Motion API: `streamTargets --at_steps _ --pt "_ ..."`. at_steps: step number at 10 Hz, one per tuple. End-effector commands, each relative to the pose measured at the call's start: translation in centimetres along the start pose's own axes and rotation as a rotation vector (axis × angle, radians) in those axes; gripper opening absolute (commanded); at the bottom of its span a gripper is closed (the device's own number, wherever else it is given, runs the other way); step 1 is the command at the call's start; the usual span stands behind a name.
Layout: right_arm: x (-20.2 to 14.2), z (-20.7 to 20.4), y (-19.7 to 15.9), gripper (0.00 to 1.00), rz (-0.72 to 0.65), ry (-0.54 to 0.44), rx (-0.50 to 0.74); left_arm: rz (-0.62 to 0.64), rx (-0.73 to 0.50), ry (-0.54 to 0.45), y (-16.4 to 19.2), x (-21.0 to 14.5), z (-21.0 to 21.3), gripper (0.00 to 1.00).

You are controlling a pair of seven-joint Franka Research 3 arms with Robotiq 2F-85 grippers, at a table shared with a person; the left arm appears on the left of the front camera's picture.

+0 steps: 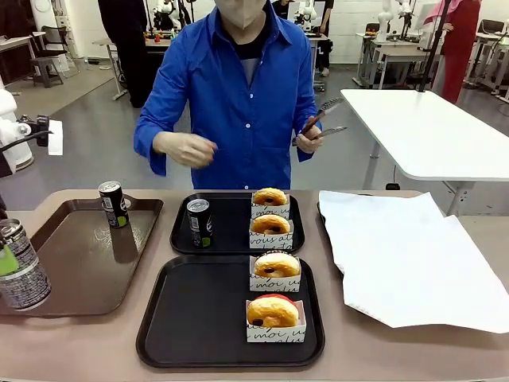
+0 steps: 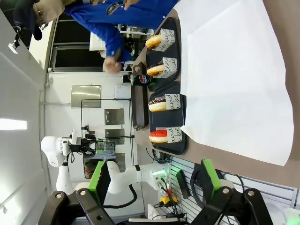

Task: Set up donuts and drinks on trays.
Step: Pick up one Pepsi coke from the Handle tray and place it on the Flat Tray without a Pepsi coke.

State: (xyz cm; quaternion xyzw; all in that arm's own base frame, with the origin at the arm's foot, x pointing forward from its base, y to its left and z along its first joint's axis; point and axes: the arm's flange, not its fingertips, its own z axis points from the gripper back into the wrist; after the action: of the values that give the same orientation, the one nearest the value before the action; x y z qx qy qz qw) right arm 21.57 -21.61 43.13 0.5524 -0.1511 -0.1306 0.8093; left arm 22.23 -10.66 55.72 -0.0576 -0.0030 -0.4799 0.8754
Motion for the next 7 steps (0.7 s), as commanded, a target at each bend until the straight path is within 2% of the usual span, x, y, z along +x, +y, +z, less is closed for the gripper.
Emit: streamTargets --at_steps 1,3,5,7 --pt "-0.1 0.1 0.0 1.00 0.007 0.001 0.017 -0.005 -0.008 -0.020 0.4 0.2 -0.2 0.58" --pt "-0.1 0.1 0.0 1.00 0.007 0.001 0.017 -0.009 -0.043 -0.007 1.1 3.6 -1.1 0.58" --pt "-0.1 0.1 0.0 1.00 0.007 0.001 0.017 -0.010 -0.029 -0.031 1.2 9.1 -2.3 0.58" --pt "-0.1 0.1 0.0 1.00 0.007 0.001 0.017 0.034 -0.035 0.004 2.3 14.4 -4.3 0.58"
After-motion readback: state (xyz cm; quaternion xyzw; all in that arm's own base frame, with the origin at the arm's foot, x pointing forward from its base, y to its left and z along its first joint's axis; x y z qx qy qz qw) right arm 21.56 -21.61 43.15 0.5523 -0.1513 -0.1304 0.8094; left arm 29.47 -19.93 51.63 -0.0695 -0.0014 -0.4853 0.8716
